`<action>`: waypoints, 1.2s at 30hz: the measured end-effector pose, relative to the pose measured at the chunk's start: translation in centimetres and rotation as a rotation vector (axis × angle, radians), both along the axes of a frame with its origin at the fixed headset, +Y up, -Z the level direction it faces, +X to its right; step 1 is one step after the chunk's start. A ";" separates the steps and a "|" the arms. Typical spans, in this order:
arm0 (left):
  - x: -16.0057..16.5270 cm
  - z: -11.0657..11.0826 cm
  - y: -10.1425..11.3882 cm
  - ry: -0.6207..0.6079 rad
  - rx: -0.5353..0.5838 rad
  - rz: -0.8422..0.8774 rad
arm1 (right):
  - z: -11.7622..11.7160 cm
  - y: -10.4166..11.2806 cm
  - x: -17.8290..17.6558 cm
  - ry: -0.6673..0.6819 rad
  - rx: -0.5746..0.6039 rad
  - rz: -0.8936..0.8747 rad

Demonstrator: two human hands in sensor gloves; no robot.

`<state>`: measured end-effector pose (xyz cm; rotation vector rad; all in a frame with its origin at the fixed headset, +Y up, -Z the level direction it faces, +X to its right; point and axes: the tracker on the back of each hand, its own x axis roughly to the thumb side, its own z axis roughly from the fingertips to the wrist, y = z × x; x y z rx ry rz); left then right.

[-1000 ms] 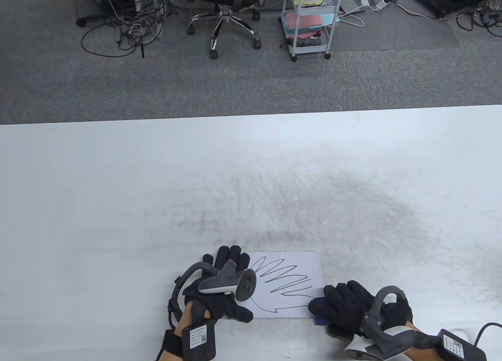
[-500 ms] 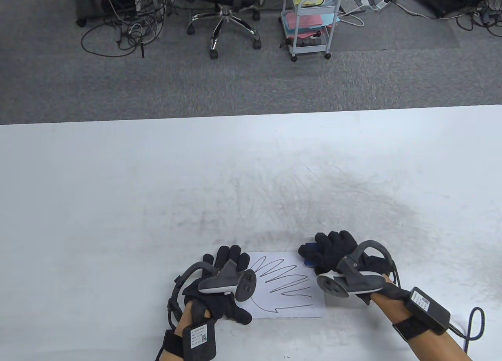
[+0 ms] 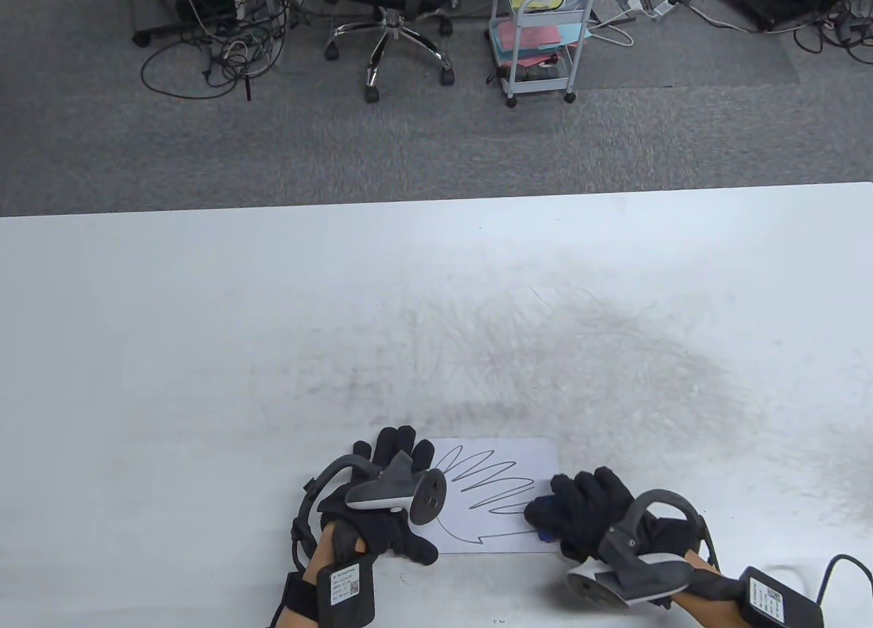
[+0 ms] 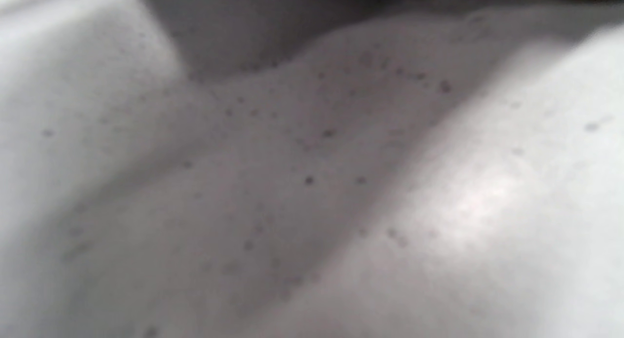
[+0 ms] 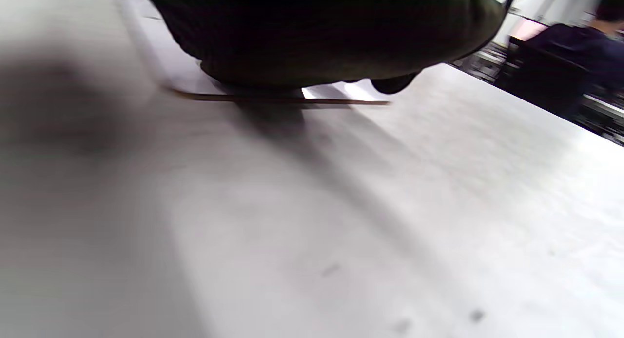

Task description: Wipe the whiteboard with a whiteboard eraser

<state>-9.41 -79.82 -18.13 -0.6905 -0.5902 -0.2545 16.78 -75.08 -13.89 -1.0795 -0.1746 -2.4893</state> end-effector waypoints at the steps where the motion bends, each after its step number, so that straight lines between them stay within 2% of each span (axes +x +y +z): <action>1: 0.0 0.0 0.0 -0.001 0.000 0.000 | -1.7 0.0 -0.2 -0.057 -0.006 -0.005; 3: 0.0 0.0 0.0 0.000 -0.002 0.001 | -5.1 -0.1 -0.6 -0.165 -0.042 -0.017; 4: 0.0 0.0 0.0 0.000 0.001 -0.002 | -6.1 -0.2 -0.8 -0.183 -0.050 -0.022; 6: 0.0 0.0 0.0 0.004 0.004 -0.002 | -7.0 -0.2 -1.0 -0.147 -0.032 -0.025; 8: 0.0 0.0 0.0 0.006 0.007 0.001 | -6.3 -0.2 -1.0 -0.114 0.017 -0.018; 11: -0.1 0.0 0.0 0.010 0.006 0.004 | -2.9 -0.3 -0.7 0.000 0.052 -0.015; 15: -0.1 0.0 -0.1 0.012 0.003 0.006 | 3.4 0.2 -0.4 0.089 -0.002 0.015; 17: -0.1 0.0 -0.1 0.010 0.002 0.006 | 5.8 0.4 -0.5 0.151 0.009 0.047; 19: -0.1 0.0 -0.1 0.008 0.000 0.008 | 6.9 0.5 -0.8 0.190 0.036 0.092; 20: -0.1 0.0 -0.1 0.006 0.000 0.010 | 6.8 0.5 -0.9 0.184 0.047 0.102; 23: -0.2 0.0 -0.1 0.004 -0.001 0.012 | 4.7 0.4 -1.1 0.089 -0.019 0.056; 30: -0.2 0.0 -0.1 0.006 -0.004 0.013 | -6.8 -0.2 -1.7 -0.235 -0.064 -0.020; 33: -0.2 0.0 -0.1 0.010 -0.002 0.014 | -7.8 -0.4 -1.9 -0.213 -0.050 -0.043; 36: -0.2 0.0 -0.1 0.012 -0.003 0.014 | -5.6 -0.4 -1.6 -0.125 0.021 -0.037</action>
